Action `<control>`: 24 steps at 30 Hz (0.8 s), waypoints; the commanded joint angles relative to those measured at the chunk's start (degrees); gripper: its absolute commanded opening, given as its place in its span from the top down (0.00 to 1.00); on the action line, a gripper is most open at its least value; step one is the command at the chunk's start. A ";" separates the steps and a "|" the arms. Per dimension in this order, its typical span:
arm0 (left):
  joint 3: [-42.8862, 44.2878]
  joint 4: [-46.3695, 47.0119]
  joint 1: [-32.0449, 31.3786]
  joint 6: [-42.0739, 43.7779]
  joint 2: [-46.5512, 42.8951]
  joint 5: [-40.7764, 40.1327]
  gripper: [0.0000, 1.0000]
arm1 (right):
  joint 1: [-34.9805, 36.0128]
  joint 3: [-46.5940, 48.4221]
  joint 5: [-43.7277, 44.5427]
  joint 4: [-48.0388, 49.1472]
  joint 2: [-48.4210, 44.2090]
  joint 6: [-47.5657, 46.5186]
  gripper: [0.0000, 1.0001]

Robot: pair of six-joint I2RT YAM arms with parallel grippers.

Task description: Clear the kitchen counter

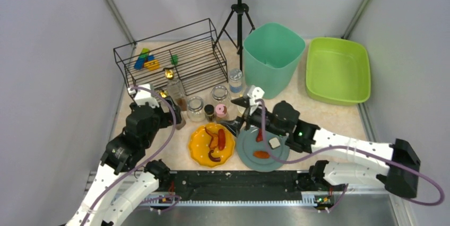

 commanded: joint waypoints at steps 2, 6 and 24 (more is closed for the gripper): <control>-6.57 16.02 -0.01 4.01 -3.93 -3.06 0.01 | 0.69 -5.39 -2.53 0.82 -9.73 6.42 0.08; -9.66 22.99 -0.05 6.34 -5.00 -6.57 0.02 | 0.63 -6.83 -4.98 -0.59 -11.35 8.59 0.08; -16.95 38.88 -0.02 14.44 -0.70 -13.10 0.11 | 0.64 -11.73 -9.79 5.57 -11.69 11.66 0.08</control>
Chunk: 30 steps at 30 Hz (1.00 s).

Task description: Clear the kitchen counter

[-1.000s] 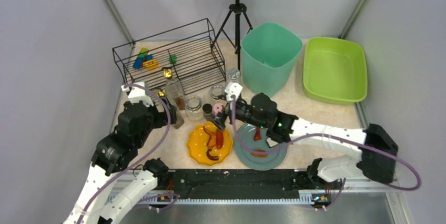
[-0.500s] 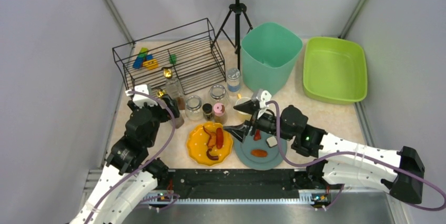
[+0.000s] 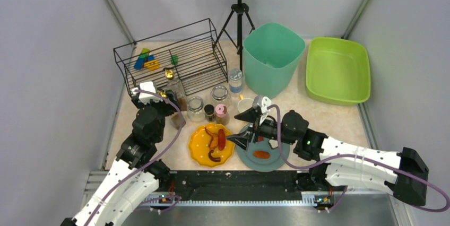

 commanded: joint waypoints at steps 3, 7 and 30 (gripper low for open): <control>-4.93 11.40 -0.01 0.99 -0.17 -2.76 0.14 | 0.68 -1.08 -2.41 4.26 -0.70 1.44 0.08; -7.38 13.95 -0.15 -0.24 -0.70 -1.99 0.16 | 0.71 -1.50 -2.85 4.34 -0.64 1.45 0.08; -10.65 19.80 -0.15 -0.99 1.01 -1.98 0.29 | 0.71 -3.43 -5.07 5.43 0.55 3.70 0.08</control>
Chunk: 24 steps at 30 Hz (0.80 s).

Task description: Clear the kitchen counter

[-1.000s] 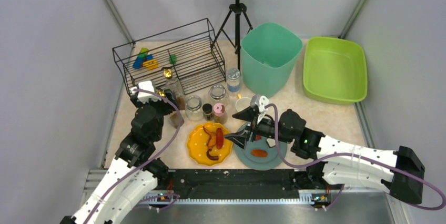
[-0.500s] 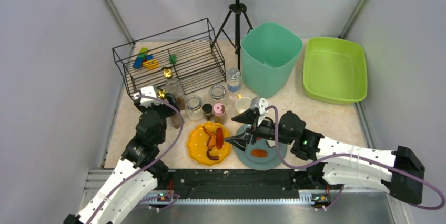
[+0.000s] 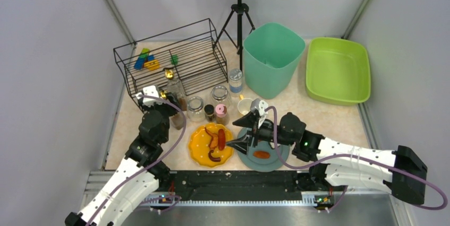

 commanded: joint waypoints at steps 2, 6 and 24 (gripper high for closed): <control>-1.98 6.71 -0.16 -1.36 1.00 0.42 0.31 | 0.67 -0.68 -0.83 2.26 -1.00 0.70 0.08; -2.05 6.95 -0.12 -1.22 1.55 -0.43 0.40 | 0.71 -1.40 -0.92 2.13 -1.12 1.34 0.08; 1.31 3.61 -0.12 0.39 0.03 -1.80 1.00 | 0.71 -2.71 -1.38 2.45 -0.80 3.51 0.07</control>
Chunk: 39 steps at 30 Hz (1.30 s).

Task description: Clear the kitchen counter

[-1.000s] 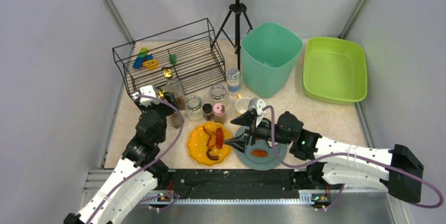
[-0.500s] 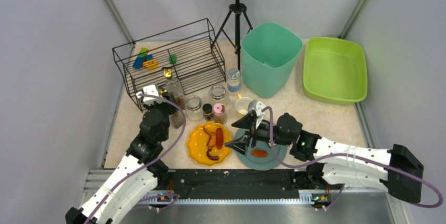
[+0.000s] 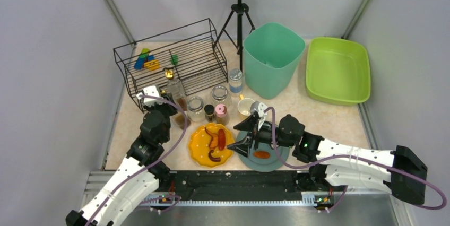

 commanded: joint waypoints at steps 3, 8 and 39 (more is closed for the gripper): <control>5.23 -3.51 -0.16 0.35 -1.39 -1.14 1.00 | 0.65 -0.83 -0.19 2.75 -0.79 1.08 0.07; 10.69 -11.27 -0.20 0.84 -2.04 -2.74 1.00 | 0.70 -1.10 -0.35 3.55 -0.22 1.72 0.07; 47.25 -25.54 -0.17 -1.24 10.76 17.66 1.00 | 0.68 -0.01 -0.88 5.21 4.42 3.35 0.07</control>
